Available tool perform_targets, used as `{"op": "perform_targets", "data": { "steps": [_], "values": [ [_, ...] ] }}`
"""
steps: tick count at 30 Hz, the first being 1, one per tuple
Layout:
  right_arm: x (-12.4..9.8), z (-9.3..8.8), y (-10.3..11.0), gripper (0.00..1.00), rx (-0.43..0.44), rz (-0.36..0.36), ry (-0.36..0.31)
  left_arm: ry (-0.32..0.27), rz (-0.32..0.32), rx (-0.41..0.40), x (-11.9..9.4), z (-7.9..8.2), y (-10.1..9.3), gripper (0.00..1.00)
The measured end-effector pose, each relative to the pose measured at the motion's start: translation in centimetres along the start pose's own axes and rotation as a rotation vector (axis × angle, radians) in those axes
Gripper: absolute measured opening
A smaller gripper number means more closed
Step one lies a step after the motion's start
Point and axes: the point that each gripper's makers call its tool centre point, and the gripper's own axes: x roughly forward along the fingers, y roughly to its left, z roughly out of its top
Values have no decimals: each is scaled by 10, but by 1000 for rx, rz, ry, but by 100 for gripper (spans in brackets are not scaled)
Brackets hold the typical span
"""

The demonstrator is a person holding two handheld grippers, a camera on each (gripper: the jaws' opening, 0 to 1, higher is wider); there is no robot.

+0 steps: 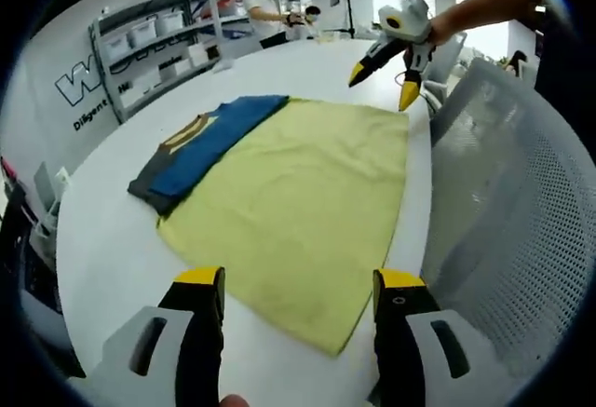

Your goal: Fold the garment on the visible template until the final outline fits inside the template.

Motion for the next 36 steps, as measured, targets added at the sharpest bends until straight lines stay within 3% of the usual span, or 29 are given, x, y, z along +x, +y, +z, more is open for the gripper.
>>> {"op": "perform_targets", "data": {
  "steps": [3, 18, 36],
  "values": [
    [1, -4, 7, 63, -27, 17, 10, 35, -17, 48, -2, -10, -6, 56],
    [-2, -27, 23, 53, -91, 71, 64, 83, -39, 72, -5, -29, -17, 42],
    [-9, -58, 32, 25, -132, 96, 152, 160, -41, 107, -7, -45, -16, 27]
  ]
}}
